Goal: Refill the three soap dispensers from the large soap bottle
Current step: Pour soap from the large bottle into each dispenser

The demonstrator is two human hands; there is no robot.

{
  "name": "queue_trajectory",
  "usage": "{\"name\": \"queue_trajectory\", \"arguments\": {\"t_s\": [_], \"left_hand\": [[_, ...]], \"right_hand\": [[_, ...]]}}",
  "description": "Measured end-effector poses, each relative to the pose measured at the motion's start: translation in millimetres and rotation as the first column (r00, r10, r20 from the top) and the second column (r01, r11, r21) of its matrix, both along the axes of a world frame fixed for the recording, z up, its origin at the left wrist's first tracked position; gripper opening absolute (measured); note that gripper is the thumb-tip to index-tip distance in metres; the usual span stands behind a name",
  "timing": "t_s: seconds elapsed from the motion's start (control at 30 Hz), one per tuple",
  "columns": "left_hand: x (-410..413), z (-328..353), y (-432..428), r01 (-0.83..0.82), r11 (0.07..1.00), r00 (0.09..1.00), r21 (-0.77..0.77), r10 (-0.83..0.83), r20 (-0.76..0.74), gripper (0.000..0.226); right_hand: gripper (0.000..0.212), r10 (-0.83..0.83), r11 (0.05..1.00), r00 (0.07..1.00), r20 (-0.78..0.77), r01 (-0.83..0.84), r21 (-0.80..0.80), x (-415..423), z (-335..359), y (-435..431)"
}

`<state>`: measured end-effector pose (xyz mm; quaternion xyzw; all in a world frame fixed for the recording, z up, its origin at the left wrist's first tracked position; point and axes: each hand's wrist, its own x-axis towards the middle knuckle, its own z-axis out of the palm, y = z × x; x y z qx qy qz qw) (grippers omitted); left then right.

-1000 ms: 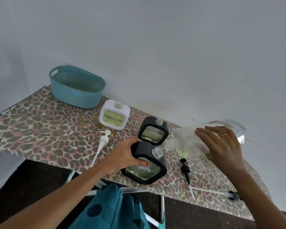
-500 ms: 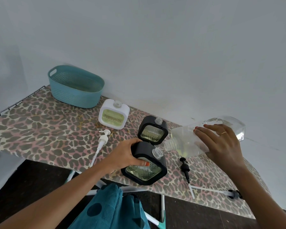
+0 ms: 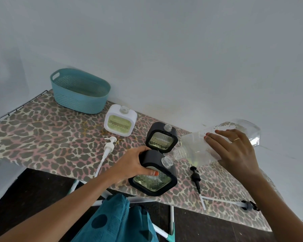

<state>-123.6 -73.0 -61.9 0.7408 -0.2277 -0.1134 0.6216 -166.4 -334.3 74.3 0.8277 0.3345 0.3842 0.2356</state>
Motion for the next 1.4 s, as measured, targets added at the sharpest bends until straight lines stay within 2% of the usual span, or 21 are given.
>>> {"name": "queue_trajectory", "arguments": {"t_s": [1.13, 1.4], "left_hand": [[-2, 1, -1, -0.019, 1.000, 1.000, -0.020, 0.019, -0.025, 0.048], [-3, 2, -2, -0.023, 0.999, 0.999, -0.029, 0.022, -0.041, 0.048]], "right_hand": [[0.029, 0.019, 0.994, 0.999, 0.030, -0.016, -0.106, -2, 13, 8], [0.035, 0.032, 0.993, 0.999, 0.044, -0.027, -0.117, -2, 15, 9]]}}
